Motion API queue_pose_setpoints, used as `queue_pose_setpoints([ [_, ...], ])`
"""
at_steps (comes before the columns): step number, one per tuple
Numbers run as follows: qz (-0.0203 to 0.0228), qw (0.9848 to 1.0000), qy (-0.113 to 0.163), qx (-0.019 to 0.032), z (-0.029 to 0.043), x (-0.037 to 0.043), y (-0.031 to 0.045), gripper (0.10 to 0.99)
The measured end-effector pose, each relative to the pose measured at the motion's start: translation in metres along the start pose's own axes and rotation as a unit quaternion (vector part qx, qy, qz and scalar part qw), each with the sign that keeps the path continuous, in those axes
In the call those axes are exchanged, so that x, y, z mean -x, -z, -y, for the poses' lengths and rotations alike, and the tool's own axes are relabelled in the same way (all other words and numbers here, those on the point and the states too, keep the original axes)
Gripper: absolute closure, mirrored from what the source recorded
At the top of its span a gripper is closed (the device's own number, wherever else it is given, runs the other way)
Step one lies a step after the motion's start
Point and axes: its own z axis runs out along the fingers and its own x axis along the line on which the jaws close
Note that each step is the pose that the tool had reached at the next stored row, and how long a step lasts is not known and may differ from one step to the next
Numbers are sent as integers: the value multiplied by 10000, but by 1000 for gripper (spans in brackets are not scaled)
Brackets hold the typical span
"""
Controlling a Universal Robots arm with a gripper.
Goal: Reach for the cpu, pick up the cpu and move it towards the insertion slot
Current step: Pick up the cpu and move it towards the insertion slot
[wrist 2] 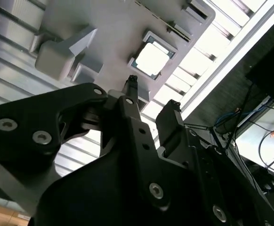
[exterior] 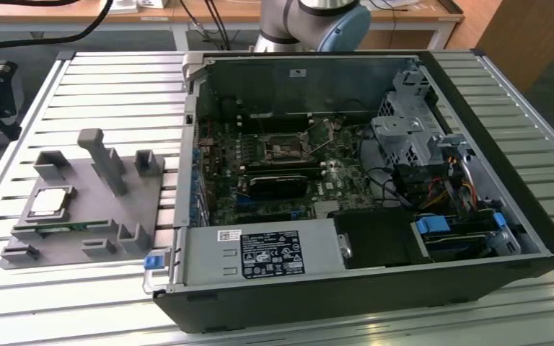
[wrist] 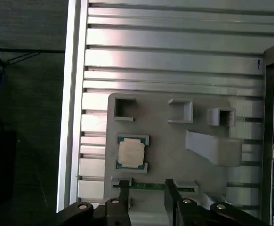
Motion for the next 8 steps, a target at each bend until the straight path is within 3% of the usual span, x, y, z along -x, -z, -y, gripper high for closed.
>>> queue_pose_setpoints([
  [1,-1,10000,2,0,5,-5,-17,675],
  [5,-2,10000,19,-1,14,-18,-88,443],
  [8,-2,10000,33,-1,18,-28,-144,384],
])
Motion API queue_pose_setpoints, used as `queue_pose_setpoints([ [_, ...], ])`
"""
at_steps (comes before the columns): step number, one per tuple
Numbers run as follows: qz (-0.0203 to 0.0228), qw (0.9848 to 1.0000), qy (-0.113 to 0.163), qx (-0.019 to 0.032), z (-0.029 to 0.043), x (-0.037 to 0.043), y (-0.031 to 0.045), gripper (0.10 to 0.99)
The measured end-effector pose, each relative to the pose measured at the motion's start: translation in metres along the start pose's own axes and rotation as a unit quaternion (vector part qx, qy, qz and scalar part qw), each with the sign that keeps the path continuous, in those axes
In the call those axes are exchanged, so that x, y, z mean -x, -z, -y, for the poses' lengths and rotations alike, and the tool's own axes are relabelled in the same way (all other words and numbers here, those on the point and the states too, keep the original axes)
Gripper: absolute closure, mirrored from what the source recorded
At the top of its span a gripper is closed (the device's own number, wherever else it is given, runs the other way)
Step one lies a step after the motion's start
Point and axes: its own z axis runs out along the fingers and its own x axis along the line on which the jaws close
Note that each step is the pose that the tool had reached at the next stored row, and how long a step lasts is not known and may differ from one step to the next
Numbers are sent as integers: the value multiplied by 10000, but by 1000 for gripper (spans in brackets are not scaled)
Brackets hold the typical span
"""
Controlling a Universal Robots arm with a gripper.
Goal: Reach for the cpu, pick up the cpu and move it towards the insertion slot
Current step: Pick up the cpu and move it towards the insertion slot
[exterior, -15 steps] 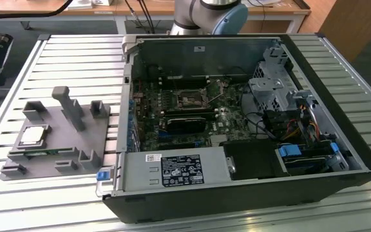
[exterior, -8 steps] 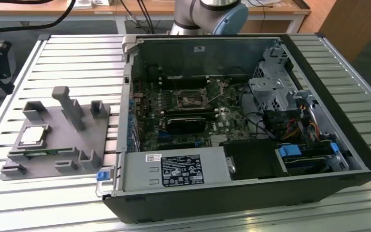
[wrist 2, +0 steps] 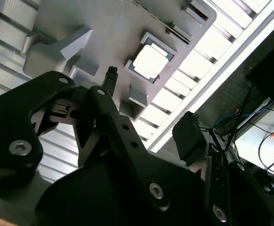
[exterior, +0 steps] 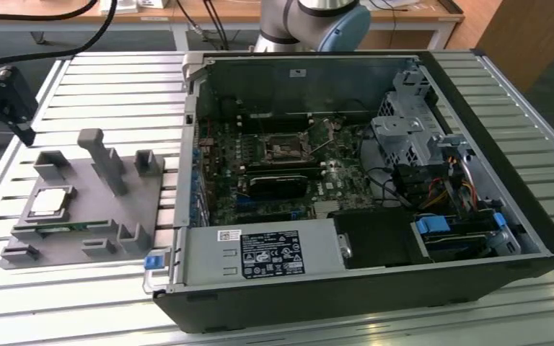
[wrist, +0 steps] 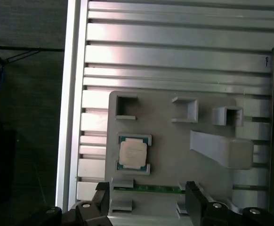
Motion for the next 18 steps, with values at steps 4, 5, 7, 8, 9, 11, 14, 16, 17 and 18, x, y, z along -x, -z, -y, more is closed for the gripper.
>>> queue_pose_setpoints([
  [4,0,10000,1,0,12,-12,-72,322],
  [5,0,10000,1,0,17,-12,-90,322],
  [7,0,10000,3,0,27,-12,-127,322],
  [8,0,10000,4,0,32,-12,-144,322],
  [9,0,10000,5,0,38,-13,-162,322],
  [11,0,10000,7,0,48,-13,-199,322],
  [14,-1,10000,10,0,57,-14,-251,322],
  [16,0,10000,11,1,61,-13,-289,322],
  [17,0,10000,11,0,63,-14,-307,322],
  [18,0,10000,12,0,65,-13,-325,322],
])
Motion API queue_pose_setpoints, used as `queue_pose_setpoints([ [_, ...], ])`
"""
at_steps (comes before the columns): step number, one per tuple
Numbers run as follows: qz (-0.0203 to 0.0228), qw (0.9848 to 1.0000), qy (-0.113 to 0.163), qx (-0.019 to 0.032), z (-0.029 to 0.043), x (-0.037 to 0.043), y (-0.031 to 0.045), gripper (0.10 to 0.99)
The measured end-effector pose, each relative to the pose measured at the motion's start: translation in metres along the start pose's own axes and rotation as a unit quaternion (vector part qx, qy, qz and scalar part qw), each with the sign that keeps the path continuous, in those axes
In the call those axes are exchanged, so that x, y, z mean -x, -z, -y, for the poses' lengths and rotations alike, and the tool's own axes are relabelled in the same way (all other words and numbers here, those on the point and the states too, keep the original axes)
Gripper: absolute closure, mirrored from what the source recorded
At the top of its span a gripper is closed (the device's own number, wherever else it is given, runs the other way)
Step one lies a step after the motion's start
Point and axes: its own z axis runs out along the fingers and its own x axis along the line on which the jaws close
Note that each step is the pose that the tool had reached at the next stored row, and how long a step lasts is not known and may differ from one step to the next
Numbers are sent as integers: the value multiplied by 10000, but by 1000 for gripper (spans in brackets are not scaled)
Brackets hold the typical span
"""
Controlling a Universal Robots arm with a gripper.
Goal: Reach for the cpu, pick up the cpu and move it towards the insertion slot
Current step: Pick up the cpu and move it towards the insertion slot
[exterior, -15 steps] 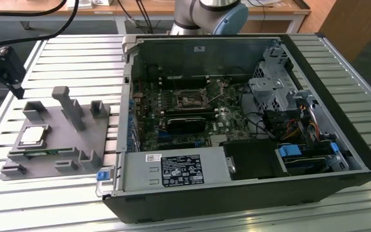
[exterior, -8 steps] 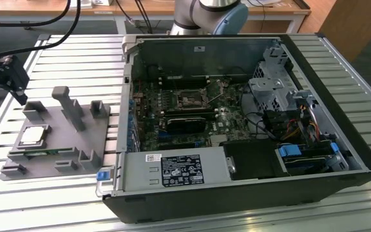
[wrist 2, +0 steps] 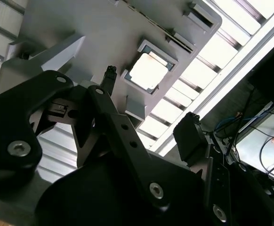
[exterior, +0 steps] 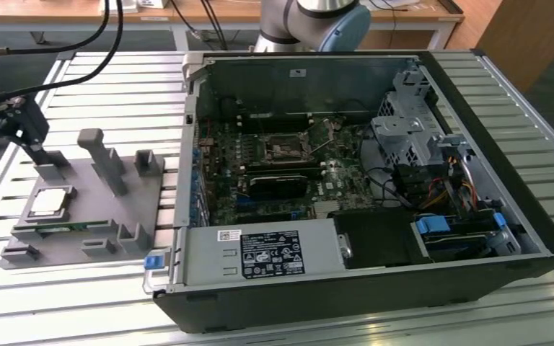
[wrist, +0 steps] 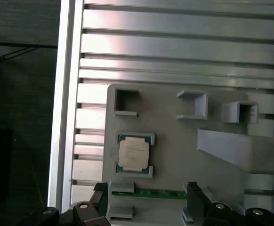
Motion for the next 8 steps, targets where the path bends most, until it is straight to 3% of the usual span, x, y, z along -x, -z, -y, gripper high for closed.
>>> queue_pose_setpoints([
  [8,0,10000,0,0,7,-3,-146,322],
])
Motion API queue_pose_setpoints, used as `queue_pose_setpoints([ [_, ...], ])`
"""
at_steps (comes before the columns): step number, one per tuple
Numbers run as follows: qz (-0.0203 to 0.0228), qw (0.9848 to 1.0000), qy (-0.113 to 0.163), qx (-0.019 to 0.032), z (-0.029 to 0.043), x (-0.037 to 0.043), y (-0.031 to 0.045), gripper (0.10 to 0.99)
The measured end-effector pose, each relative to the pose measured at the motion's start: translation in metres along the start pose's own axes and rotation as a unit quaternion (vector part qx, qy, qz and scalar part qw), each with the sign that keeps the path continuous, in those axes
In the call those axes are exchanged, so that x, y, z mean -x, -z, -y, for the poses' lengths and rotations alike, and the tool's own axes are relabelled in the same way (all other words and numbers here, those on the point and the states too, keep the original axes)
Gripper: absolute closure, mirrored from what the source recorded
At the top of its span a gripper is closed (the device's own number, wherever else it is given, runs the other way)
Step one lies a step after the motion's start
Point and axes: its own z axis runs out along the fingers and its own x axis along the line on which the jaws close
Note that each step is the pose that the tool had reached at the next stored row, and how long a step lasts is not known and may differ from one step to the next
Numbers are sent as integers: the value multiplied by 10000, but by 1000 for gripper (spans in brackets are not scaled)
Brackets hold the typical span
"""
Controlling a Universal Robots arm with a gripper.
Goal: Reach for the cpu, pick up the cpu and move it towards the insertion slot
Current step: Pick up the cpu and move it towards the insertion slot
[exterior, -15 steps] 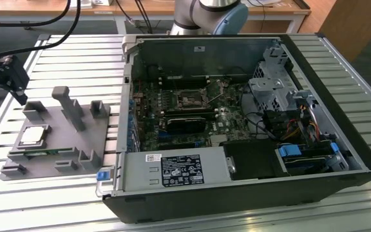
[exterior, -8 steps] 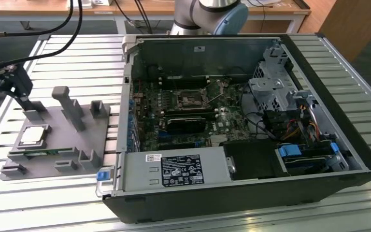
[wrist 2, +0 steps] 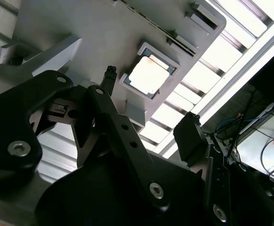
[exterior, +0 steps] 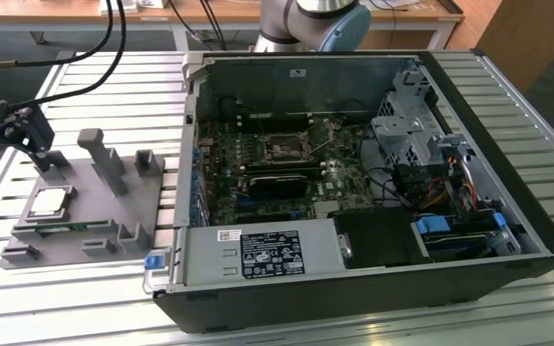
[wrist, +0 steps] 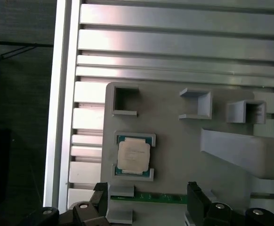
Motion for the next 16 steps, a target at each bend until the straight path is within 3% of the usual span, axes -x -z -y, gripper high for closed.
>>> queue_pose_setpoints([
  [16,0,10000,0,0,8,-79,-291,322],
])
